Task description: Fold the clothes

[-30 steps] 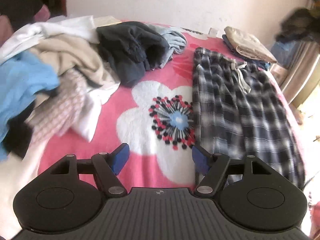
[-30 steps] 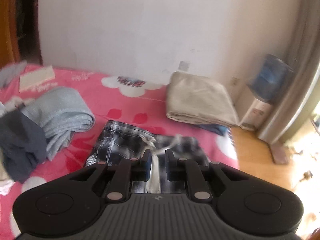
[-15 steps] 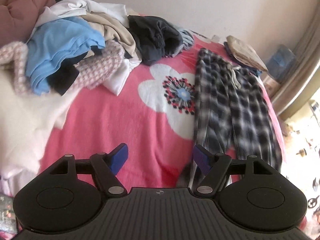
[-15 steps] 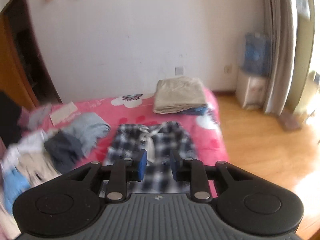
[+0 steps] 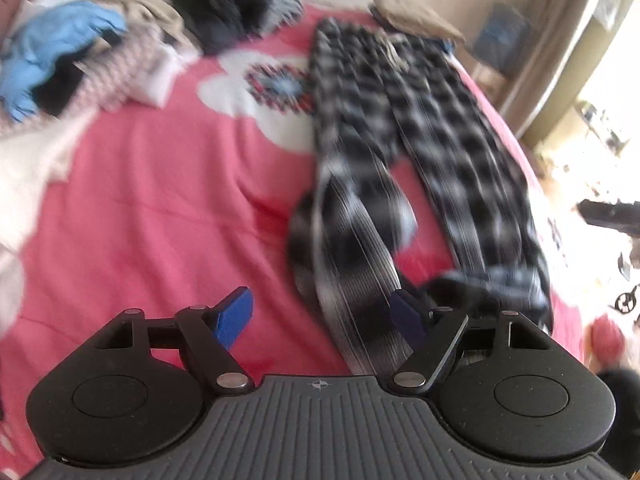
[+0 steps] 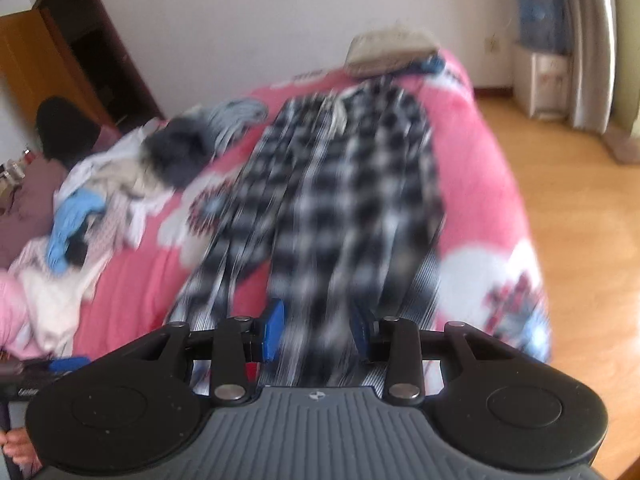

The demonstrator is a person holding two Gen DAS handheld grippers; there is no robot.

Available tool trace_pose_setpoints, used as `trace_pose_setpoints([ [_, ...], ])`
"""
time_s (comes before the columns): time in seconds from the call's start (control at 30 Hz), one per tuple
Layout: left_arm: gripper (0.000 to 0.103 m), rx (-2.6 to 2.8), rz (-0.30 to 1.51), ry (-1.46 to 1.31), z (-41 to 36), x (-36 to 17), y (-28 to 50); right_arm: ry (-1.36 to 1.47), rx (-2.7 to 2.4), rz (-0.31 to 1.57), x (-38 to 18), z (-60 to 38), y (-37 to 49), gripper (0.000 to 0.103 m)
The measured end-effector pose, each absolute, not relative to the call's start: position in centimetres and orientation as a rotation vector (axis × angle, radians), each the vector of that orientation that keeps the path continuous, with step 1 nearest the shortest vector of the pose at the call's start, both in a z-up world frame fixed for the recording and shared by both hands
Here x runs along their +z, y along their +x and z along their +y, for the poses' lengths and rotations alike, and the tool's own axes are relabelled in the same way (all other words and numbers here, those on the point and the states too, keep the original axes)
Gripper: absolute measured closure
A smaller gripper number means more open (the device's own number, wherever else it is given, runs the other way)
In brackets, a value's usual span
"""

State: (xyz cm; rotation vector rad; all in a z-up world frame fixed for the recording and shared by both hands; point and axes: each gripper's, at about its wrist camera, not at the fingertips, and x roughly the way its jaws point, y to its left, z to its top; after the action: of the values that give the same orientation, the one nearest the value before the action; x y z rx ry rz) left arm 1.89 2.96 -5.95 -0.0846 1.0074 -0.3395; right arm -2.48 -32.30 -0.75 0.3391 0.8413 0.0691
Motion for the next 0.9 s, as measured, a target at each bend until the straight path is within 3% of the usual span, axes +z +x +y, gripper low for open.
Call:
trace_pose_setpoints([
  [0.2, 0.035, -0.390, 0.977, -0.009, 0.6, -7.8, 1.2, 0.359, 0.030, 0.868, -4.5, -31.7, -4.8, 0.064],
  [0.47, 0.035, -0.567, 0.858, 0.075, -2.2, -6.0, 0.6, 0.667, -0.089, 0.912, -7.8, -37.3, -5.9, 0.063],
  [0.57, 0.035, -0.604, 0.857, 0.119, -2.9, -6.1, 0.4, 0.601, 0.063, 0.864, -6.4, -35.6, -6.3, 0.063],
  [0.73, 0.034, -0.570, 0.892, 0.127, -1.9, -6.9, -0.2, 0.301, 0.407, 0.846, -4.6, -28.9, -5.3, 0.044],
  [0.8, 0.034, -0.544, 0.919, 0.098, -0.9, -7.1, -0.3, 0.174, 0.471, 0.830, -4.6, -26.2, -5.1, 0.025],
  [0.9, 0.032, -0.520, 0.956, 0.066, 0.3, -7.7, -0.6, -0.014, 0.535, 0.789, -5.2, -22.6, -5.0, 0.015],
])
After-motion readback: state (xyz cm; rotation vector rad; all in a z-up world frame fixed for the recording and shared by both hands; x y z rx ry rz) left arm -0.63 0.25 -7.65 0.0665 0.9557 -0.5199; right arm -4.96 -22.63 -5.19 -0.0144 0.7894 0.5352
